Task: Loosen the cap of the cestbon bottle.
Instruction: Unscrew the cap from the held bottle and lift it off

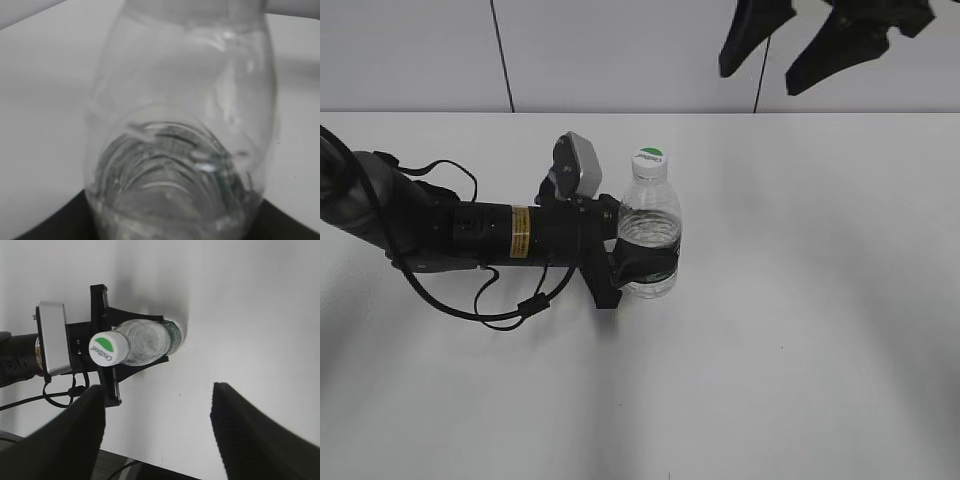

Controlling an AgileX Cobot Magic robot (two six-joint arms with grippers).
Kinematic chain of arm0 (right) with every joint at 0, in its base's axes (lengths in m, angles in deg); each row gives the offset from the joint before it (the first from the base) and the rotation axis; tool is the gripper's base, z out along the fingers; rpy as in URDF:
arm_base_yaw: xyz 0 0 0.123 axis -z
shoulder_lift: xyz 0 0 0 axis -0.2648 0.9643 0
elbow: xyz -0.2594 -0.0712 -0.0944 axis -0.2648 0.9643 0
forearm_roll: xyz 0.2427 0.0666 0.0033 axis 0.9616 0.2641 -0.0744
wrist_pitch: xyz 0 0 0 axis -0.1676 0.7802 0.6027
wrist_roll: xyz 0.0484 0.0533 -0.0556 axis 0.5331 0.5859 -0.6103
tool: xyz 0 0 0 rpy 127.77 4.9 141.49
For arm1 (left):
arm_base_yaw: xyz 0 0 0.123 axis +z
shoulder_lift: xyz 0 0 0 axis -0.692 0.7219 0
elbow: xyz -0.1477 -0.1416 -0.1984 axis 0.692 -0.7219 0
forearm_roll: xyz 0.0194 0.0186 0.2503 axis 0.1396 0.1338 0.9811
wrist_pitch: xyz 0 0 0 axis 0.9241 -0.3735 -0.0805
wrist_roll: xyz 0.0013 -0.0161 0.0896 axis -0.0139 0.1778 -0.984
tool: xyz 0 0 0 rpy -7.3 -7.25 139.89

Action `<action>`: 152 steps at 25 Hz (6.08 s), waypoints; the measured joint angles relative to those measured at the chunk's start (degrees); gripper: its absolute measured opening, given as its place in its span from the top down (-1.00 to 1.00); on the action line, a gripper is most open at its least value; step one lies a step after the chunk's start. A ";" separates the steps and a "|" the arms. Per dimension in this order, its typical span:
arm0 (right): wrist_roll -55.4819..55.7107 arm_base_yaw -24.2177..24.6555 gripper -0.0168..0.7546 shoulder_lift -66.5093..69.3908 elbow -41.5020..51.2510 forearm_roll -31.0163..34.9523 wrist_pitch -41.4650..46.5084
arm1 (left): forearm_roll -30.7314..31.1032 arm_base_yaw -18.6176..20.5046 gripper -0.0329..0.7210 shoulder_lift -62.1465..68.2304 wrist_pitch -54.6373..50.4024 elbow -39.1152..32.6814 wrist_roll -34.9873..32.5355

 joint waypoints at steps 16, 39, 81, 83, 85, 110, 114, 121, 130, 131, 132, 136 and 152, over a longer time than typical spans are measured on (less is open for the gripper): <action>9.36 -8.34 -0.39 10.30 -6.91 -5.97 0.44 | 0.36 0.00 -0.05 0.00 0.00 0.05 0.14; 11.19 -12.10 -0.39 18.97 -11.99 -9.63 0.51 | 0.60 0.00 -0.05 0.00 -0.01 0.16 0.14; 10.83 -12.10 0.02 19.02 -11.50 -7.96 0.63 | 0.60 0.00 -0.05 0.00 -0.17 0.16 0.14; 10.59 -12.10 0.01 19.02 -11.44 -7.56 0.63 | 0.60 0.00 -0.05 0.00 -0.17 0.16 0.14; 10.38 -12.10 0.02 19.02 -11.44 -7.44 0.63 | 0.60 0.00 -0.05 0.00 -0.17 0.16 0.14; -33.15 -12.10 0.17 18.97 -11.39 -8.23 0.58 | 0.67 0.00 -0.05 0.00 -0.46 0.16 0.19; -42.05 -12.10 0.17 18.93 -11.39 -8.00 0.64 | 1.25 0.00 -0.05 0.00 -0.46 0.27 0.25; -60.63 -12.10 0.17 18.86 -11.39 -7.63 0.97 | 2.19 0.00 -0.05 0.00 -0.51 0.27 0.37; -72.58 -12.10 0.18 18.84 -11.39 -7.94 1.09 | 2.43 0.00 -0.05 -0.05 -0.66 0.27 0.58; -73.29 -12.10 0.18 18.84 -11.44 -8.00 1.09 | 2.43 0.00 -0.05 -0.05 -0.66 0.27 0.58; -73.90 -12.14 0.18 18.84 -11.44 -8.00 1.09 | 2.48 0.00 -0.05 -0.05 -0.66 0.27 0.58; -77.46 -12.21 0.18 18.77 -11.44 -7.81 1.10 | 2.84 0.06 -0.05 -0.05 -0.68 0.32 0.58; -91.82 -12.21 0.18 18.77 -11.44 -6.27 1.74 | 4.34 0.24 -0.05 -0.05 -0.23 0.38 0.58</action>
